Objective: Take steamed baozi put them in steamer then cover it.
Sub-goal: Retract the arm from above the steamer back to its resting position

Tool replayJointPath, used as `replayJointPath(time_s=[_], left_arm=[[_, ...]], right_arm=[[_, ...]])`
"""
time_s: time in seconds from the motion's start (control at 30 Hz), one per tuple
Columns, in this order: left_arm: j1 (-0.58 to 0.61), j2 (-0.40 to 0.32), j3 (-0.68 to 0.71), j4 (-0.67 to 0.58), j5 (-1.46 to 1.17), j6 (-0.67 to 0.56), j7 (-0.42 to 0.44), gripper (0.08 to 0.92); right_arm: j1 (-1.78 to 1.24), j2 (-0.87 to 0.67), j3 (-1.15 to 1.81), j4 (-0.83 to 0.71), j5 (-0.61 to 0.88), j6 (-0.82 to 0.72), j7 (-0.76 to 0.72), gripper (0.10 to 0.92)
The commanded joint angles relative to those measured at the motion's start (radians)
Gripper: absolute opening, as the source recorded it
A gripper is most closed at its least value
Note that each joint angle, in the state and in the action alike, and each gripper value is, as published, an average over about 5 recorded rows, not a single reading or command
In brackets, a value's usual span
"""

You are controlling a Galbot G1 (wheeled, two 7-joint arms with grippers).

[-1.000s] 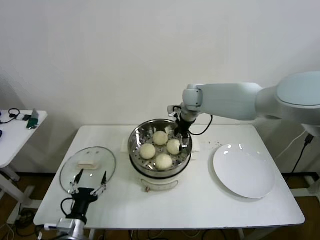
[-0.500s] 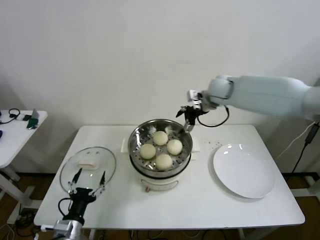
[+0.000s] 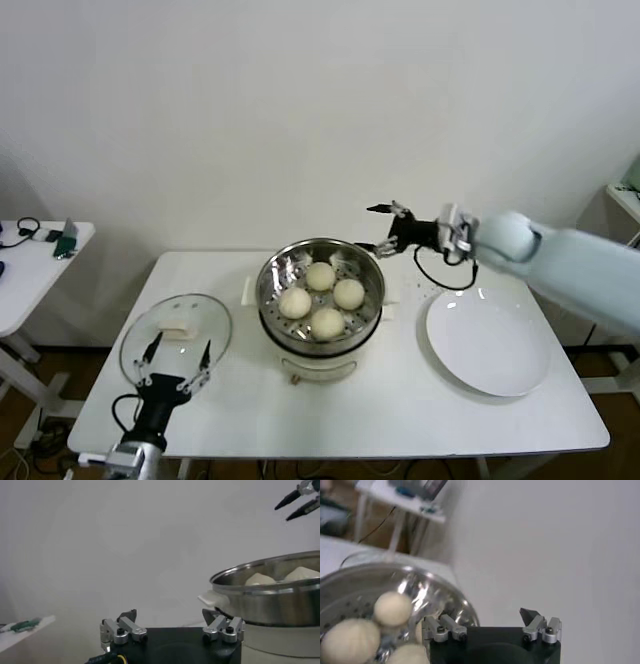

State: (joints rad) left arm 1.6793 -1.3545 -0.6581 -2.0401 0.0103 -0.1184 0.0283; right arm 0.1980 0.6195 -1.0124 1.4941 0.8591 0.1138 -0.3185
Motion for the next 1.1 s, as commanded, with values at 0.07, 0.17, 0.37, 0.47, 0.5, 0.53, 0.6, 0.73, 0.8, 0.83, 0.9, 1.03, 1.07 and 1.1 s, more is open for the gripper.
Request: replayJointPath(time_s=[0.07, 0.17, 0.37, 0.47, 0.5, 0.53, 0.6, 0.73, 0.8, 0.83, 0.9, 1.03, 1.07, 1.1], left_arm=[[0.002, -0.010, 0.003, -0.026, 0.161, 0.013, -0.009, 0.823], [-0.004, -0.007, -0.003, -0.029, 0.206, 0.021, -0.014, 0.823], [-0.022, 0.006, -0.019, -0.032, 0.368, 0.047, -0.016, 0.823], [-0.037, 0.019, -0.035, -0.036, 0.539, 0.060, 0.000, 0.823], [-0.043, 0.024, -0.041, -0.038, 0.610, 0.063, 0.005, 0.823], [-0.050, 0.031, -0.048, -0.040, 0.686, 0.069, 0.010, 0.823], [-0.068, 0.046, -0.057, -0.040, 0.850, 0.087, 0.012, 0.823], [-0.105, 0.097, -0.056, -0.018, 1.132, 0.137, 0.004, 0.823], [-0.120, 0.139, -0.039, 0.010, 1.235, 0.162, -0.001, 0.823], [-0.128, 0.158, -0.029, 0.028, 1.270, 0.169, -0.006, 0.823], [-0.152, 0.190, -0.005, 0.075, 1.323, 0.177, -0.024, 0.823], [-0.216, 0.221, 0.053, 0.210, 1.418, 0.181, -0.056, 0.823], [-0.232, 0.226, 0.069, 0.249, 1.436, 0.182, -0.059, 0.823], [-0.249, 0.229, 0.083, 0.286, 1.449, 0.182, -0.061, 0.823]], right_arm=[[-1.075, -0.064, 1.161, 0.202, -0.208, 0.055, 0.131, 0.823], [-1.254, 0.020, 1.323, 0.234, -0.257, 0.049, 0.133, 0.823], [-1.497, 0.216, 1.561, 0.303, -0.338, 0.024, 0.131, 0.823], [-1.577, 0.300, 1.623, 0.332, -0.380, 0.012, 0.134, 0.823], [-1.599, 0.324, 1.637, 0.339, -0.395, 0.010, 0.135, 0.823], [-1.622, 0.353, 1.652, 0.348, -0.410, 0.006, 0.136, 0.823], [-1.664, 0.406, 1.678, 0.364, -0.432, -0.004, 0.137, 0.823], [-1.721, 0.487, 1.731, 0.381, -0.455, -0.046, 0.102, 0.823], [-1.732, 0.511, 1.756, 0.380, -0.464, -0.067, 0.079, 0.823], [-1.735, 0.522, 1.767, 0.379, -0.468, -0.076, 0.070, 0.823], [-1.739, 0.538, 1.778, 0.378, -0.467, -0.080, 0.065, 0.823], [-1.741, 0.568, 1.786, 0.379, -0.472, -0.088, 0.071, 0.823], [-1.741, 0.574, 1.787, 0.379, -0.476, -0.089, 0.073, 0.823], [-1.742, 0.579, 1.787, 0.380, -0.480, -0.090, 0.073, 0.823]])
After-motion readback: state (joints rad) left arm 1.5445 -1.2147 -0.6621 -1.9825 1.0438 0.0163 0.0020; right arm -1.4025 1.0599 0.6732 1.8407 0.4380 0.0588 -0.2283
